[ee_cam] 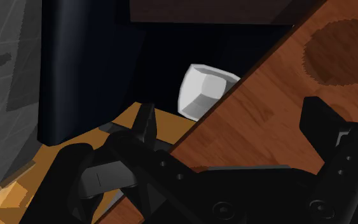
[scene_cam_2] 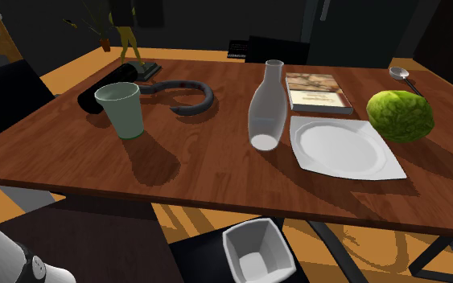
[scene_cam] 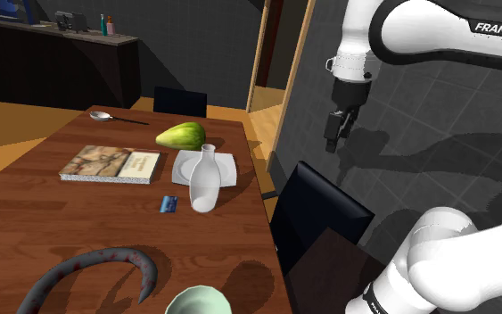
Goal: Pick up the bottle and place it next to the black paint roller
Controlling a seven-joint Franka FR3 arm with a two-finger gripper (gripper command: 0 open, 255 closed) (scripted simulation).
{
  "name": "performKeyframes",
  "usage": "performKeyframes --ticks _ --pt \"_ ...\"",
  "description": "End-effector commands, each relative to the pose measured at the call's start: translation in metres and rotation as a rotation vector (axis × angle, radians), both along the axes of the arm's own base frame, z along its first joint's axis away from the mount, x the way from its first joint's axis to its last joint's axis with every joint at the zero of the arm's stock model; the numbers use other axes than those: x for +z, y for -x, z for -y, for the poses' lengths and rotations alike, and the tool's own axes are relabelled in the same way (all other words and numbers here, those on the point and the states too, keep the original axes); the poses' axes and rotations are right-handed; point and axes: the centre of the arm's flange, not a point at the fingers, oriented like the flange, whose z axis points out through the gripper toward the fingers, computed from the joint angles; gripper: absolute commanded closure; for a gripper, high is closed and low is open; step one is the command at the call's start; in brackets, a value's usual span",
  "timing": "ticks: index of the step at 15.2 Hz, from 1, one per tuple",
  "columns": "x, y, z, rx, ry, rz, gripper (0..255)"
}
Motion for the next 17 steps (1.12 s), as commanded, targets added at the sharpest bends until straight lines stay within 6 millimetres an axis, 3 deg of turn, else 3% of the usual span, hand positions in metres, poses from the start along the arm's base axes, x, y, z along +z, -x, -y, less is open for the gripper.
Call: performKeyframes --ticks 1,17 --pt "0.000 0.000 0.000 0.000 0.000 0.000 0" --pt "-0.073 -0.186 -0.062 -0.011 -0.076 -0.013 0"
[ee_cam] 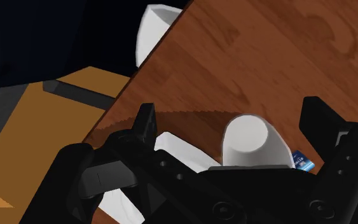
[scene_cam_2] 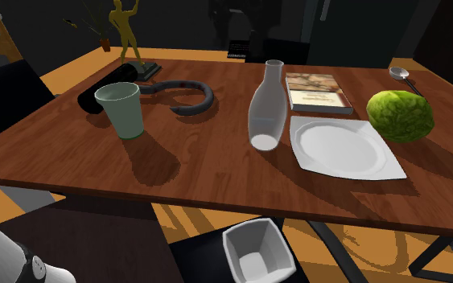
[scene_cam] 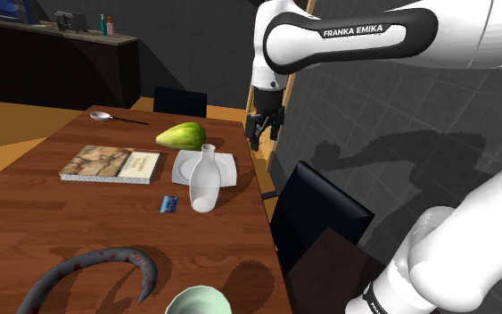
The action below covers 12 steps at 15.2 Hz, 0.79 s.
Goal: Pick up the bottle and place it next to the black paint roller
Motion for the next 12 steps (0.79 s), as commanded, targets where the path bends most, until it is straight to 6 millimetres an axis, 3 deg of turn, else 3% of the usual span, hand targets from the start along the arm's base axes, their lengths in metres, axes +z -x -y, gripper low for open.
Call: performKeyframes --ticks 1,12 --pt "-0.010 -0.023 -0.009 -0.001 -0.010 -0.002 0" --pt "-0.059 -0.150 -0.054 -0.009 -0.062 -0.010 0"
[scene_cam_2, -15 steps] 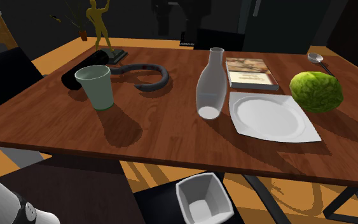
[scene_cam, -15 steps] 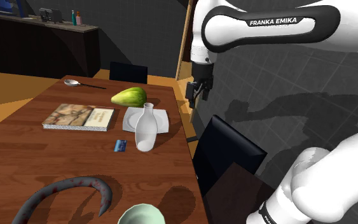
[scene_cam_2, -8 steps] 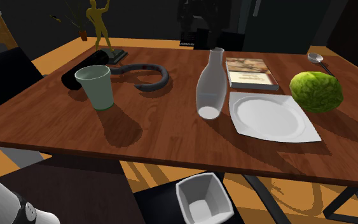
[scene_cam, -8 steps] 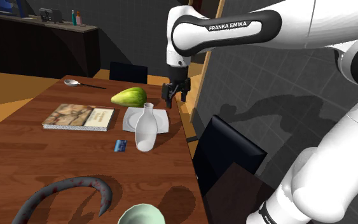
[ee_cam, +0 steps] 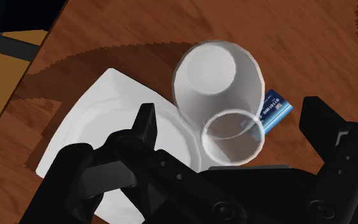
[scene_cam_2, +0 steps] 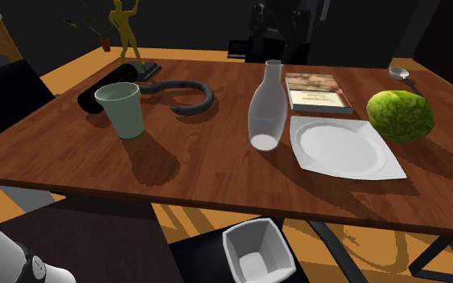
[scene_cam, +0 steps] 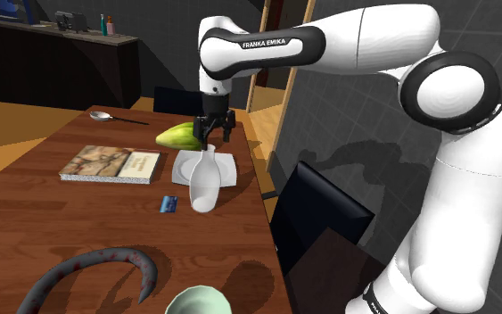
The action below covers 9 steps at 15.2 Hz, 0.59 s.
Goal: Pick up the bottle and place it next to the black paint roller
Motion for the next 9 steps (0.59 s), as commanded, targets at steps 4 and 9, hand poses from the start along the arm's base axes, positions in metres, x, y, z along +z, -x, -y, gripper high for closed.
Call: performKeyframes --ticks 4,9 --pt "-0.021 -0.022 -0.005 -0.002 -0.011 -0.002 0" --pt "-0.050 -0.019 -0.005 -0.002 -0.011 -0.002 0"
